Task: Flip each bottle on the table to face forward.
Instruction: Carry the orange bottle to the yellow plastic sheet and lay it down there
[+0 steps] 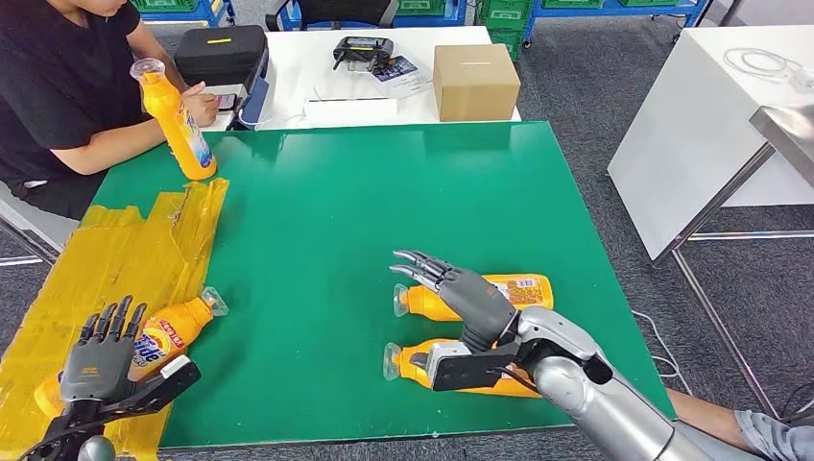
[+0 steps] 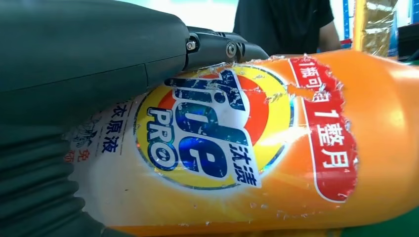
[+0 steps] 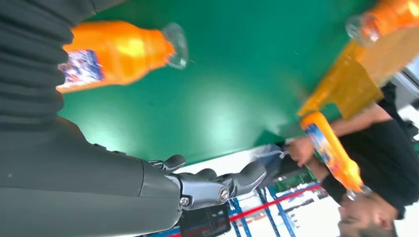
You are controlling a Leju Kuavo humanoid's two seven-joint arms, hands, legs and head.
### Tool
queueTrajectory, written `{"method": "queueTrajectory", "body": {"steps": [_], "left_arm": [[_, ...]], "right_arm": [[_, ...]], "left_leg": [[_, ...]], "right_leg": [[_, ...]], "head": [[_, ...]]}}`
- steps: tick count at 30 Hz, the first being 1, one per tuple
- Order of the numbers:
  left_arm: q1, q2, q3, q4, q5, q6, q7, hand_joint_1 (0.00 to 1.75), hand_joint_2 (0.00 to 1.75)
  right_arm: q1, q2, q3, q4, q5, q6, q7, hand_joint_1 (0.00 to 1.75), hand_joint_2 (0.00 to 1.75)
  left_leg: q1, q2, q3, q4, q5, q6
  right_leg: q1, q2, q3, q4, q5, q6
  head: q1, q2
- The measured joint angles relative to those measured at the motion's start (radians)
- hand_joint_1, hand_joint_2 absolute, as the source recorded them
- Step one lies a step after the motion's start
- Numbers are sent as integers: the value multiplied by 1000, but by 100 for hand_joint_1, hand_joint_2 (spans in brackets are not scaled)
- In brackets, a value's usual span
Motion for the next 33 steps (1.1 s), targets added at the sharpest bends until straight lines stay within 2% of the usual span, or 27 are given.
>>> {"method": "queueTrajectory", "body": {"steps": [7, 17, 22, 27, 33], "left_arm": [[10, 4, 19, -13, 34, 0, -33, 0, 0], [19, 3, 29, -27, 57, 13, -51, 0, 0], [41, -25, 80, -86, 257, 58, -154, 0, 0], [64, -68, 155, -177, 559, 12, -272, 0, 0], [67, -95, 195, -242, 647, -17, -304, 0, 0]], "right_arm": [[68, -76, -24, -22, -1, 1, 0, 0, 175], [113, -108, -50, -40, 0, 1, 2, 0, 175], [189, -135, -87, -75, 9, 0, 7, 0, 175], [271, -166, -122, -105, 39, -3, 20, 0, 175], [311, -183, -141, -117, 50, -4, 28, 0, 175]], "left_leg": [[-1, 1, -3, 0, -1, 1], [0, 2, -3, 0, -1, 0], [0, 2, -8, 0, -1, 1], [0, 2, -15, 1, -1, 1], [0, 2, -16, 1, -1, 1]], "right_leg": [[-1, 0, -3, 0, 0, 0], [0, 1, -5, 0, 0, 0], [0, 2, -11, 0, 0, 0], [-1, 1, -17, 0, 0, 0], [-1, 2, -19, 0, 0, 0]], "head": [[0, 0], [0, 0], [0, 0], [0, 0], [0, 0]]}}
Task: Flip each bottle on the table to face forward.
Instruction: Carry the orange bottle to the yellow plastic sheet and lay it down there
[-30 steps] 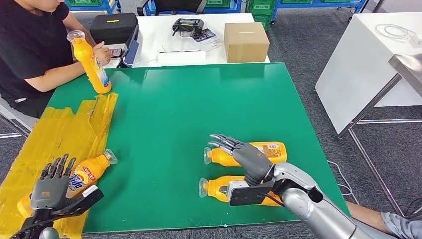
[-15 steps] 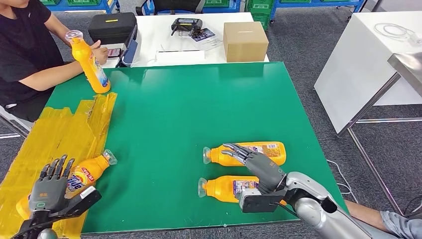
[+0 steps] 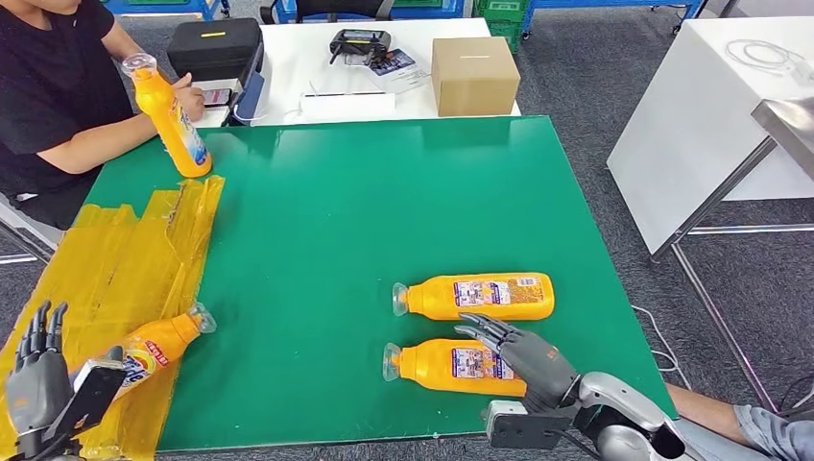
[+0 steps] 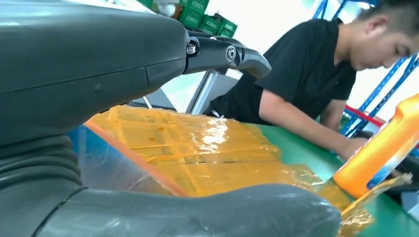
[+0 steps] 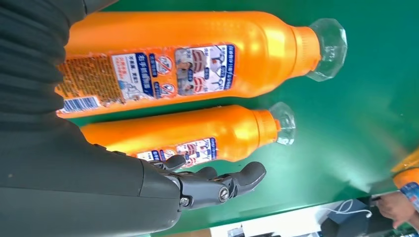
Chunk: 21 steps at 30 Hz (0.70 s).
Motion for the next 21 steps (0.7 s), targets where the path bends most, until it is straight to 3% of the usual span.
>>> {"method": "queueTrajectory", "body": {"steps": [8, 21], "left_arm": [[9, -46, 27, -107, 242, -72, -54, 0, 0], [11, -83, 29, -184, 280, -100, -59, 0, 0]], "right_arm": [[58, -28, -30, -11, 34, 2, 39, 0, 175], [73, -40, -62, 12, 117, 1, 108, 0, 175]], "left_leg": [[0, 0, -2, 0, 0, 0], [0, 0, -2, 0, 0, 0]], "right_leg": [[0, 0, -1, 0, 0, 0], [0, 0, -2, 0, 0, 0]], "head": [[0, 0], [0, 0]]}}
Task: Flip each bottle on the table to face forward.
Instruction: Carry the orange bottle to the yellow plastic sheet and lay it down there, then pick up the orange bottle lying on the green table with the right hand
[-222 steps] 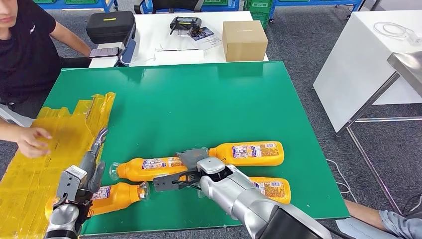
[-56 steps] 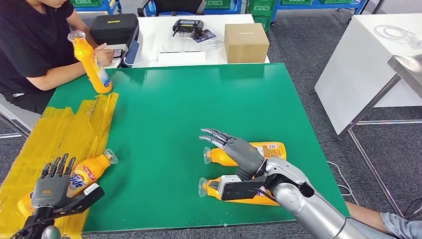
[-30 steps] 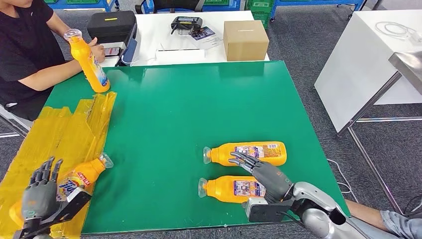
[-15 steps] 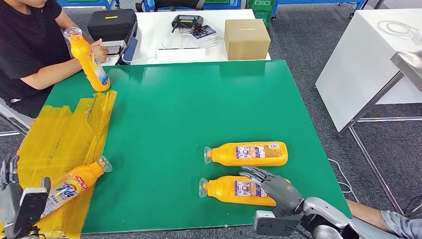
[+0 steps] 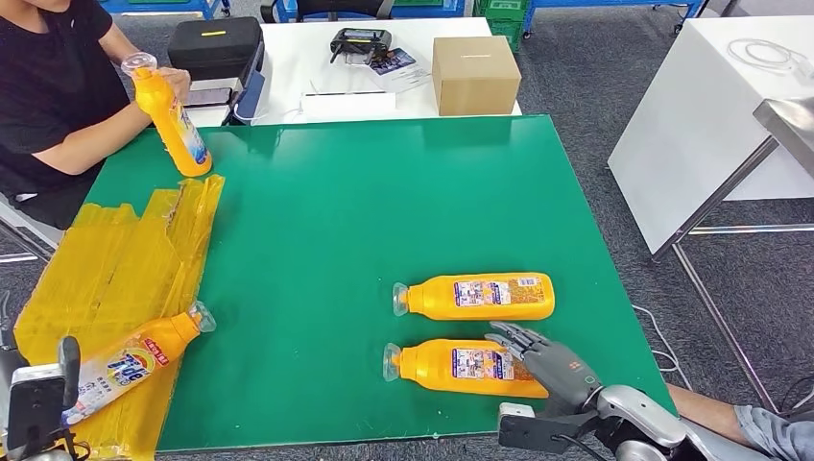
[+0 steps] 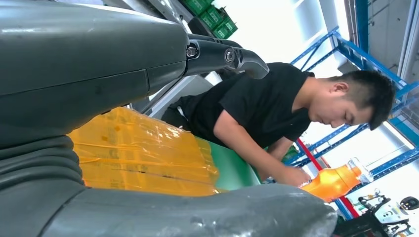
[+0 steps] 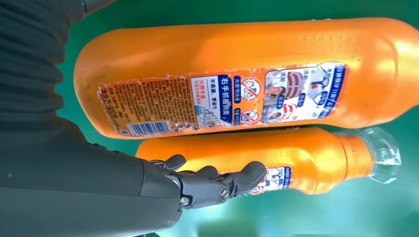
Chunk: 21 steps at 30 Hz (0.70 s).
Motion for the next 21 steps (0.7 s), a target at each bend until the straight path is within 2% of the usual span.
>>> {"method": "queueTrajectory", "body": {"steps": [10, 11, 12, 14, 15, 16, 21], "left_arm": [[-3, -6, -4, -5, 0, -5, -2, 0, 0], [-4, -7, -6, -4, 0, -5, -2, 0, 0], [-6, -7, -9, -4, 0, -6, -2, 0, 0], [-12, -8, -18, -3, -1, -5, -2, 0, 0], [-17, -8, -24, -2, -1, -5, -2, 0, 0], [-23, -8, -30, 0, -1, -4, -2, 0, 0], [-60, -8, -68, 24, -1, 8, 2, 0, 0]], "right_arm": [[-19, 5, -3, 45, 63, 5, 31, 0, 175], [-28, 7, -2, 59, 70, 11, 33, 8, 175], [-37, 10, 1, 75, 76, 21, 35, 42, 175], [-55, 11, 11, 106, 79, 54, 39, 129, 175], [-66, 9, 19, 122, 76, 73, 41, 164, 175], [-78, 5, 28, 139, 72, 91, 43, 175, 175], [-144, -20, 88, 216, 57, 140, 44, 175, 175]], "left_leg": [[0, 0, -1, 0, 0, 0], [0, 0, -1, 0, 0, 0], [0, 0, -1, 0, 0, 0], [0, 0, -1, 0, 0, 0], [0, 0, -1, 0, 0, 0], [0, 0, -1, 0, 0, 0], [0, 3, 2, 1, 0, 0]], "right_leg": [[0, 0, -1, 0, 0, 0], [0, 0, -1, 0, 0, 0], [0, 0, -1, 0, 0, 0], [0, 0, -1, 0, 0, 0], [0, 0, -1, 0, 0, 0], [0, 0, -1, 0, 0, 0], [0, 1, 1, 0, 0, 0]], "head": [[0, 0], [0, 0], [0, 0], [0, 0], [0, 0], [0, 0], [0, 0]]}}
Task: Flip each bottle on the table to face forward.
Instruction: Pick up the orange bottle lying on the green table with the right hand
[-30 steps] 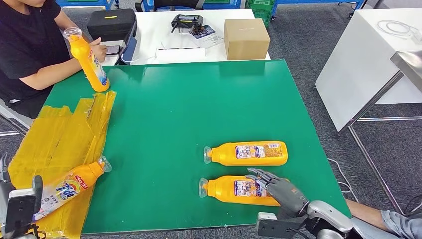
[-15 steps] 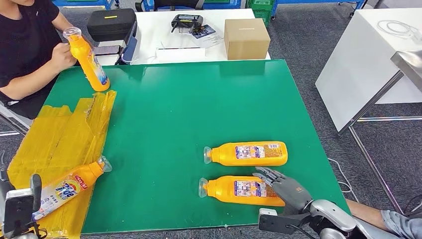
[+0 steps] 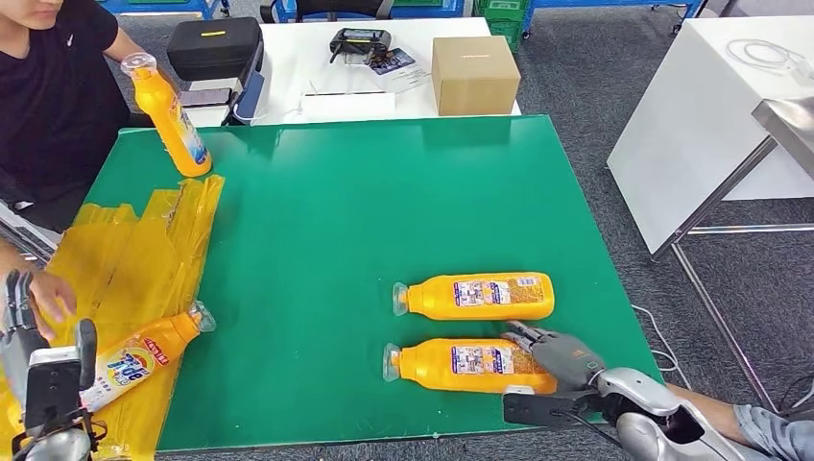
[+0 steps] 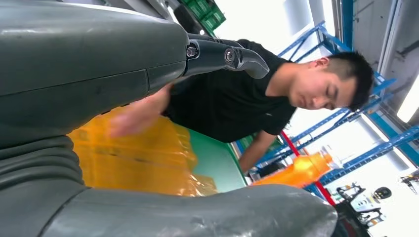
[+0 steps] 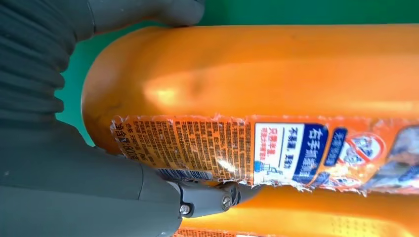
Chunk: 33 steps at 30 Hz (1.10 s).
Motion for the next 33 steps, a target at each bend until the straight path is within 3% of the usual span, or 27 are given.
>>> {"method": "queueTrajectory", "body": {"steps": [7, 13, 20, 24, 28, 33], "left_arm": [[-35, 2, -42, 31, 12, 20, 10, 0, 0], [-43, 7, -59, 45, 42, 11, 16, 0, 0], [-50, 8, -70, 50, 165, -128, 67, 0, 0], [-51, -1, -88, 30, 343, -316, 144, 0, 175], [-50, -19, -134, -21, 527, -456, 230, 0, 175], [-44, -32, -223, -94, 740, -573, 307, 0, 175]], "right_arm": [[-77, -13, 93, 75, -29, 10, 3, 175, 175], [-100, -5, 117, 107, -122, 3, -11, 175, 175], [-62, 86, 88, 122, -297, -65, -102, 175, 175], [-26, 195, 40, 125, -386, -100, -171, 175, 175], [-45, 315, -3, 129, -477, -99, -205, 175, 175], [-185, 423, -28, 149, -593, -64, -195, 175, 175]], "left_leg": [[0, 9, 8, 0, -2, 1], [1, 11, 10, 0, -3, 2], [3, 13, 10, 0, -3, 2], [5, 12, 4, 0, -1, -1], [5, 12, -1, 0, 1, -2], [5, 12, -3, 0, 3, -1]], "right_leg": [[0, 9, -2, 0, 1, 0], [2, 9, -2, 0, 1, 0], [3, 13, 6, 0, 3, -2], [5, 13, 2, 0, 4, -2], [5, 13, -2, 1, 5, -1], [4, 13, -4, 1, 6, 1]], "head": [[0, 0], [0, 0], [0, 0], [0, 0], [0, 0], [0, 0]]}}
